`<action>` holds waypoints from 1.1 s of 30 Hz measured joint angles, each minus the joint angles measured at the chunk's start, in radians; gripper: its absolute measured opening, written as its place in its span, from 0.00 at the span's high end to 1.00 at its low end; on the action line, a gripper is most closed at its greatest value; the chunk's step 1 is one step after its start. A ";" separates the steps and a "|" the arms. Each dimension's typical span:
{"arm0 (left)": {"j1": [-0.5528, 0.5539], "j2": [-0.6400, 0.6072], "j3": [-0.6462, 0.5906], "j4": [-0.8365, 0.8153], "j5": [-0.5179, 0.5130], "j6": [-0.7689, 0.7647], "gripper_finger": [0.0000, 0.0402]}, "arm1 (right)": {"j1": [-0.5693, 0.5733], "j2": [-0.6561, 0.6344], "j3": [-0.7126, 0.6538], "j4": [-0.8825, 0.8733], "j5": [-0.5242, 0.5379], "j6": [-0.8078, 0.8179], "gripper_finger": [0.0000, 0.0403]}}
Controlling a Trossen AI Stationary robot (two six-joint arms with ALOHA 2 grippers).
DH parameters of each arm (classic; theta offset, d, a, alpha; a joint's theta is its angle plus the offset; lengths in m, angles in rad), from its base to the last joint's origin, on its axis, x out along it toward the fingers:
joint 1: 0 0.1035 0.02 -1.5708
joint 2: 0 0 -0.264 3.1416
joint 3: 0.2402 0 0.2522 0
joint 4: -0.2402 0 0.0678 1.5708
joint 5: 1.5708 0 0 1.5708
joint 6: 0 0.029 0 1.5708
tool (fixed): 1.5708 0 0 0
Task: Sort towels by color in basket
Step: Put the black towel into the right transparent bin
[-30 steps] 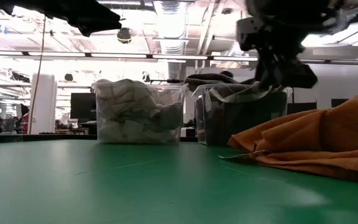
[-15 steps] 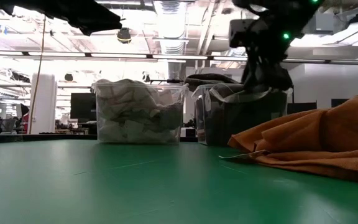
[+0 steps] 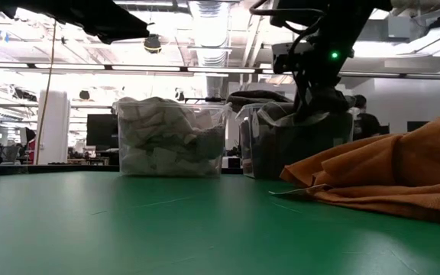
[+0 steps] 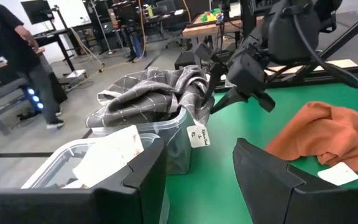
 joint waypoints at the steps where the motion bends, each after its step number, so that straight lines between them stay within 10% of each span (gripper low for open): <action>1: 0.000 -0.001 0.000 0.000 0.000 0.000 0.57 | -0.003 0.000 0.000 -0.001 0.000 0.000 0.64; 9: 0.000 -0.001 0.000 -0.002 -0.001 0.001 0.57 | -0.035 -0.009 0.000 -0.039 -0.075 -0.022 0.96; 21: 0.000 -0.001 0.000 -0.019 -0.020 0.018 0.57 | -0.163 -0.256 0.082 0.086 -0.091 -0.101 0.95; 33: 0.000 -0.001 0.000 -0.018 -0.020 0.014 0.57 | -0.618 -0.119 0.081 0.309 -0.560 -0.164 0.95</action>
